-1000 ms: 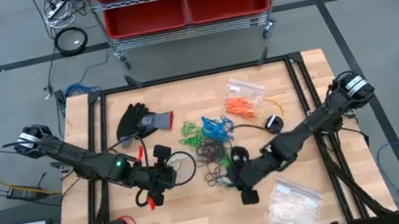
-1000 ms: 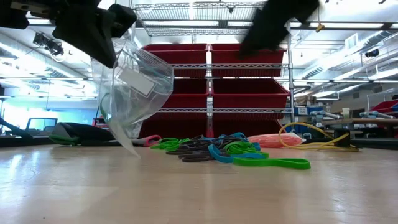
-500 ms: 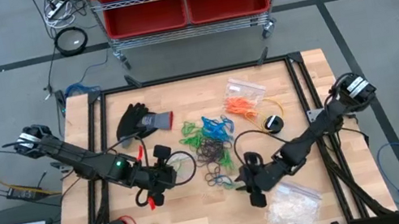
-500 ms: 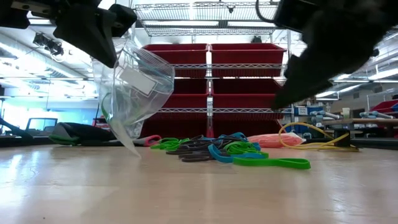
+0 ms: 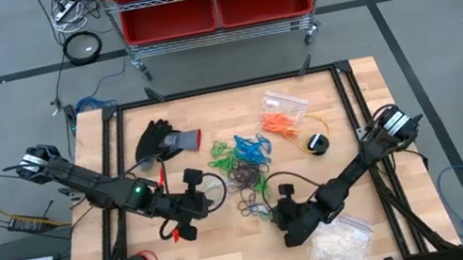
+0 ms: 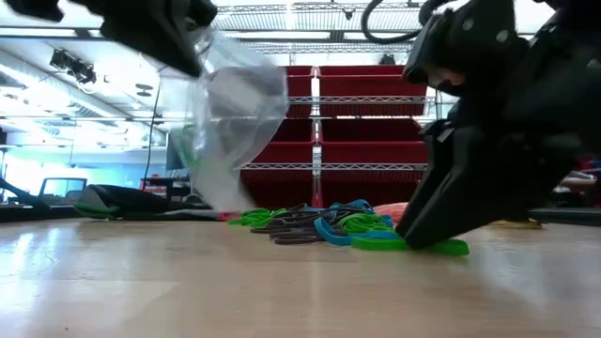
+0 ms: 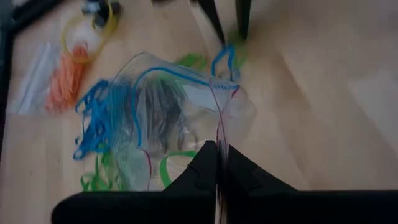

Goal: Sort rubber bands
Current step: Put the green rubber band into the transparent zip bag

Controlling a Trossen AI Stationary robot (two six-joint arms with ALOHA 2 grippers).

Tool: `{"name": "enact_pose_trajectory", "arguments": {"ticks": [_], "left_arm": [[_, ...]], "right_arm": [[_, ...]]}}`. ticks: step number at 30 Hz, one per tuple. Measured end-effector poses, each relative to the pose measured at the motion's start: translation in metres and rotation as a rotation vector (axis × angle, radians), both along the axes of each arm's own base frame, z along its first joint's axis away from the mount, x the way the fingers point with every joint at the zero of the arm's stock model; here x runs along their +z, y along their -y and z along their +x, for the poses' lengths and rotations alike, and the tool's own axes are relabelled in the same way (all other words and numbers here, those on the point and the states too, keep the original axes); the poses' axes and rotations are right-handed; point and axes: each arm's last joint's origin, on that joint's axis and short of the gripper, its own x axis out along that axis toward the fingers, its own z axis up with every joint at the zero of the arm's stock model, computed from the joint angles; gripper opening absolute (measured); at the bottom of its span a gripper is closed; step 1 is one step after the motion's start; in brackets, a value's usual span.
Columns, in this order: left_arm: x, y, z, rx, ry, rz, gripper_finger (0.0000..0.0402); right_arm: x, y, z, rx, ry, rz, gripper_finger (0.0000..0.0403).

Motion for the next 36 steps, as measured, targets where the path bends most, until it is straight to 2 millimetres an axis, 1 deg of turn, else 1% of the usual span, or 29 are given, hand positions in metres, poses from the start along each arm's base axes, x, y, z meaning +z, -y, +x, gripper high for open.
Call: {"name": "enact_pose_trajectory", "arguments": {"ticks": [3,5,7,9,10,13,15,17,21,23,25,27,29,33,36], "left_arm": [[0.005,0.002,0.005,0.000,0.067,-0.032,0.0015],[0.009,0.004,0.008,0.000,0.115,-0.054,0.0015],[0.013,0.005,0.011,0.000,0.169,-0.080,0.0015],[0.017,0.007,0.014,0.000,0.219,-0.104,0.0015],[0.020,0.007,0.015,0.000,0.247,-0.117,0.0015],[0.031,0.010,0.021,0.000,0.367,-0.175,0.0015],[0.035,0.010,0.022,-0.015,0.404,-0.167,0.0015],[0.033,0.010,0.021,-0.022,0.392,-0.151,0.0015],[0.022,0.008,0.016,-0.012,0.273,-0.113,0.0015],[0.016,0.006,0.013,-0.002,0.201,-0.093,0.0015],[0.011,0.005,0.010,0.011,0.149,-0.083,0.0015],[0.009,0.005,0.009,0.027,0.136,-0.095,0.0015],[0.008,0.005,0.010,0.036,0.130,-0.103,0.0015],[0.007,0.005,0.010,0.035,0.125,-0.100,0.0015],[0.007,0.005,0.010,0.035,0.123,-0.097,0.0015]], "right_arm": [[-0.004,0.000,0.004,-0.066,-0.036,0.002,0.0115],[-0.004,0.000,0.004,-0.100,-0.057,0.010,0.0103],[-0.004,0.002,0.002,-0.131,-0.060,-0.003,0.0072],[-0.004,0.003,0.001,-0.135,-0.065,-0.024,0.0025],[-0.003,0.004,0.001,-0.131,-0.065,-0.030,0.0013],[-0.003,0.004,0.000,-0.139,-0.066,-0.026,0.0007],[-0.003,0.003,-0.001,-0.135,-0.065,-0.027,0.0002],[-0.001,0.000,-0.002,-0.130,-0.063,-0.028,0.0002],[0.007,-0.007,-0.004,-0.109,-0.070,-0.045,0.0001],[0.020,-0.011,-0.005,-0.101,-0.054,-0.054,0.0000],[0.038,-0.014,-0.006,-0.105,-0.025,-0.065,0.0000],[0.057,-0.016,-0.008,-0.105,0.005,-0.089,0.0000],[0.081,-0.018,-0.010,-0.099,0.057,-0.110,0.0000],[0.138,-0.021,-0.011,-0.053,0.210,-0.132,0.0000],[0.167,-0.014,0.001,-0.008,0.303,-0.165,0.0000]]}}
